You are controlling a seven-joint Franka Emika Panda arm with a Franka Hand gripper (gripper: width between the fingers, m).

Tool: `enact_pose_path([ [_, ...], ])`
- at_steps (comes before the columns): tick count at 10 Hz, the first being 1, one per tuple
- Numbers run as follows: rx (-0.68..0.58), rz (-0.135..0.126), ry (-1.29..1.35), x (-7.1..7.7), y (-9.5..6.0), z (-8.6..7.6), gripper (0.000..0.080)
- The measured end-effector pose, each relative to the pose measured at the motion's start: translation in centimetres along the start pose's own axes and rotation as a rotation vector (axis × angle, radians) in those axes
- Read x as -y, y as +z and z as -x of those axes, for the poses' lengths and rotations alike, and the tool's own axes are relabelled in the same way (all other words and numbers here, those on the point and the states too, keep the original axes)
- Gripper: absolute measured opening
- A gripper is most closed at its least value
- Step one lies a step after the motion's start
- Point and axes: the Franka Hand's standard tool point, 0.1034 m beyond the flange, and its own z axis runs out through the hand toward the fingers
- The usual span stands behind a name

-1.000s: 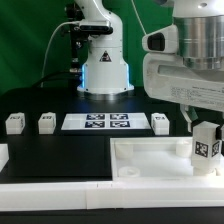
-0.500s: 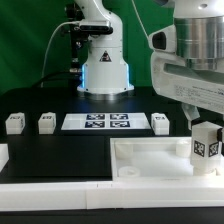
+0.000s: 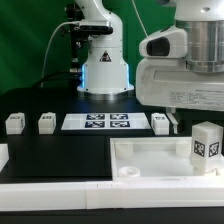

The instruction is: Assemble one leg

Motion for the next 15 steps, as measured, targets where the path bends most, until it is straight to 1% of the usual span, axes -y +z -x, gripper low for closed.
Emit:
enact_pose_path([
  [2, 0.0, 0.003, -0.204, -0.02, 0.07, 0.03, 0.0649],
  [4, 0.0, 0.004, -0.474, -0.09, 0.11, 0.0, 0.0649],
  [5, 0.0, 0.003, -0.536, -0.06, 0.11, 0.01, 0.0649],
  [7, -0.001, 0.017, -0.811, -0.29, 0.1, -0.12, 0.0649],
  [8, 0.0, 0.018, -0.917, -0.32, 0.1, -0.14, 0.0649],
  [11, 0.0, 0.018, -0.942, -0.32, 0.1, -0.14, 0.0637],
  [13, -0.001, 0.018, -0.942, -0.36, 0.09, -0.18, 0.0293],
  [15, -0.002, 0.019, -0.927, -0.47, 0.08, -0.27, 0.0294],
])
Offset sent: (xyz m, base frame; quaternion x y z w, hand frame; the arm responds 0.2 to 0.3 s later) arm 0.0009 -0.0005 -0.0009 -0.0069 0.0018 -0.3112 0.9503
